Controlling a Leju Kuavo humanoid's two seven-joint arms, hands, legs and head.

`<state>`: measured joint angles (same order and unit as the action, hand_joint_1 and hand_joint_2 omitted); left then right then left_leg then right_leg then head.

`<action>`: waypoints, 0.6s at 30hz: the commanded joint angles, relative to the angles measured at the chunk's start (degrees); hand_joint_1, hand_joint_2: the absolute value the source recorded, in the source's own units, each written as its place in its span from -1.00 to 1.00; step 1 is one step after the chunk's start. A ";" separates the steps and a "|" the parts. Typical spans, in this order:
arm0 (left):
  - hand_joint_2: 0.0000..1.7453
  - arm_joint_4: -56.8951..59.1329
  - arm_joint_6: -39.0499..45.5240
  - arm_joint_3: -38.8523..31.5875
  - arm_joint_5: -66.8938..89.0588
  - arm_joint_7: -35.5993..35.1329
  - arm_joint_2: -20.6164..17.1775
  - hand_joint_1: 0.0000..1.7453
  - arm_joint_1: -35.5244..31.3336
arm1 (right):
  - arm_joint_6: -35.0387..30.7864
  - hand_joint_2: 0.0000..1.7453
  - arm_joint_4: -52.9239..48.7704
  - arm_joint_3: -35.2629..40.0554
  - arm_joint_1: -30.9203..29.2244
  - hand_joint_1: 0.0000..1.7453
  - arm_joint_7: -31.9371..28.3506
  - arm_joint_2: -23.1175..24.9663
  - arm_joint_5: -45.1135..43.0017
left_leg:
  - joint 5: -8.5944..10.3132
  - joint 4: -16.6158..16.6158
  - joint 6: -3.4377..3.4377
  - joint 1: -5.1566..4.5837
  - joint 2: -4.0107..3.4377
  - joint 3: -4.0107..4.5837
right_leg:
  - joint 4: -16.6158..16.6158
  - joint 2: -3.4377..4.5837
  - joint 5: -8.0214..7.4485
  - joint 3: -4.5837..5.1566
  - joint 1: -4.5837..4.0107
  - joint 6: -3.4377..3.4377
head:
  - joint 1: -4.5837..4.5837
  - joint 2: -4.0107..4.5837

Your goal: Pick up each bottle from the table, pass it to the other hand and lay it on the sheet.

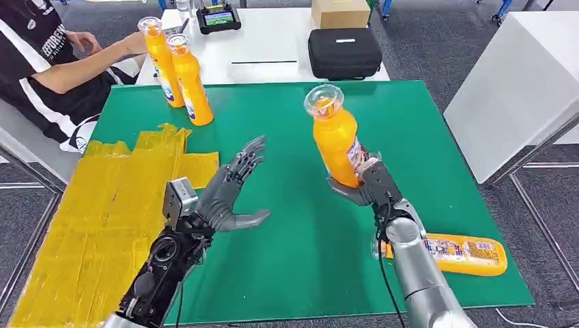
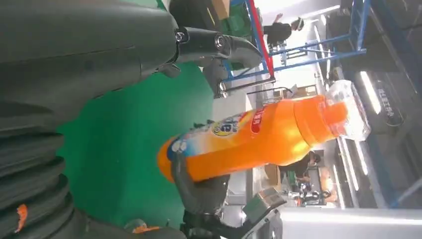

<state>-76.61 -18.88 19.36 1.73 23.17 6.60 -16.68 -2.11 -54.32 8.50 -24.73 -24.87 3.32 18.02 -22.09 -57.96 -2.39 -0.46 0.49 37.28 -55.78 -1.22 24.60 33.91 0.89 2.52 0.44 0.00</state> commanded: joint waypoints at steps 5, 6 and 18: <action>1.00 3.96 0.13 2.85 -0.59 -0.68 -0.92 -1.00 -2.49 | 6.46 1.00 9.78 10.21 -4.82 1.00 -0.87 1.81 -4.93 | -0.15 -0.01 0.18 0.08 -0.11 -0.35 | 0.04 0.16 0.11 -0.32 -0.06 -0.14 | 0.06 0.00; 1.00 4.09 0.18 2.81 -0.63 -0.71 -0.89 -1.00 -2.52 | 6.58 1.00 10.16 10.94 -4.98 1.00 -0.97 1.96 -4.89 | -0.11 0.01 0.13 0.06 -0.13 -0.26 | 0.05 0.17 0.06 -0.23 -0.05 -0.09 | 0.04 0.00; 1.00 5.17 0.98 0.85 -2.22 -1.76 -0.47 -1.00 -2.05 | 6.58 1.00 12.37 19.03 -6.25 1.00 -1.70 5.14 -2.95 | -0.09 0.01 0.11 0.05 -0.12 -0.20 | 0.03 0.15 0.05 -0.18 -0.04 -0.08 | 0.04 0.00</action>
<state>-75.97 -18.49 20.39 0.44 22.71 6.58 -16.85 3.82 -47.69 21.33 -27.33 -26.10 7.04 14.40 -22.09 -57.96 -2.39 -0.44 0.51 37.28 -55.79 -1.23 24.60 33.92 0.87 2.51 0.48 0.00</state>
